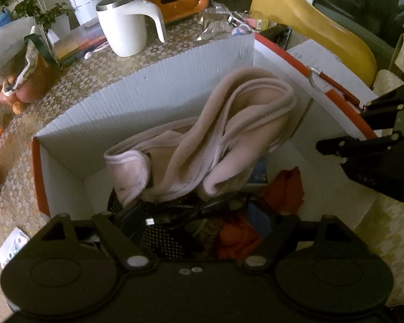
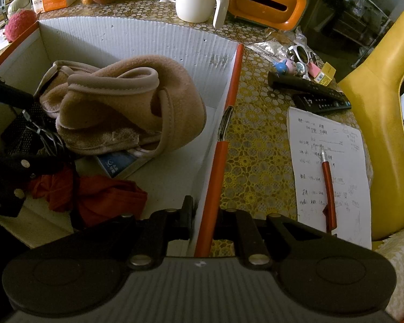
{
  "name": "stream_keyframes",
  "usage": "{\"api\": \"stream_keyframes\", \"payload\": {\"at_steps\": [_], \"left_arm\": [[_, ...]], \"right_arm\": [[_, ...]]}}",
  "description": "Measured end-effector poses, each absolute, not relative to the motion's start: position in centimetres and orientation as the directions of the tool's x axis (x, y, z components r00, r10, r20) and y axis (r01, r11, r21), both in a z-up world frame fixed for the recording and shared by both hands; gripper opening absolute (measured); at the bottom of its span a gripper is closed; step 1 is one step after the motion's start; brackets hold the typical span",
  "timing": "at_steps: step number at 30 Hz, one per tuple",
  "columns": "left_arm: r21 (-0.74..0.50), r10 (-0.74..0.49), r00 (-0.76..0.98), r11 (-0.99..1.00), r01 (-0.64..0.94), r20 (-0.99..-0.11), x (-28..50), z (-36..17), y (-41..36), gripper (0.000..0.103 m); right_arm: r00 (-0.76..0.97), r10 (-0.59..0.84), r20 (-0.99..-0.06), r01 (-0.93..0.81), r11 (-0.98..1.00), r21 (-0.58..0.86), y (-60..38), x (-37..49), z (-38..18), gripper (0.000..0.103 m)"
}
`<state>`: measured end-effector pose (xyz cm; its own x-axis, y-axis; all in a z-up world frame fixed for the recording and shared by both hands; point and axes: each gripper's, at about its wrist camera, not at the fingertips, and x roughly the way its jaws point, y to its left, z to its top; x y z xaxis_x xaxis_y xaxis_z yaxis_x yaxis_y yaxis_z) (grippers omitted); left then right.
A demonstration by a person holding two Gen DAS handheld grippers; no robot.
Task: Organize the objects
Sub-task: 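Carry the black cable over the shoebox and open the left gripper, then move the left gripper back to the small printed cloth on the table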
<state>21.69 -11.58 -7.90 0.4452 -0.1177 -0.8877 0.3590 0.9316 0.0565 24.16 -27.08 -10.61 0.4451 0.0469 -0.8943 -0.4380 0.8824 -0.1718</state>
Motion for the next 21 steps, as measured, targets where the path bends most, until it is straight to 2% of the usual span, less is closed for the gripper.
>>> {"api": "stream_keyframes", "payload": {"at_steps": [14, 21], "left_arm": [[-0.013, -0.219, 0.545, 0.935, 0.356, -0.81, 18.6, -3.4, -9.2, 0.092], [-0.03, -0.22, 0.586, 0.948, 0.316, -0.78, 17.5, -1.6, -6.5, 0.096]], "right_arm": [[0.444, 0.047, -0.895, -0.439, 0.882, -0.172, -27.0, 24.1, -10.5, 0.012], [0.441, 0.049, -0.896, -0.443, 0.88, -0.17, -27.0, 24.0, -10.5, 0.012]]}}
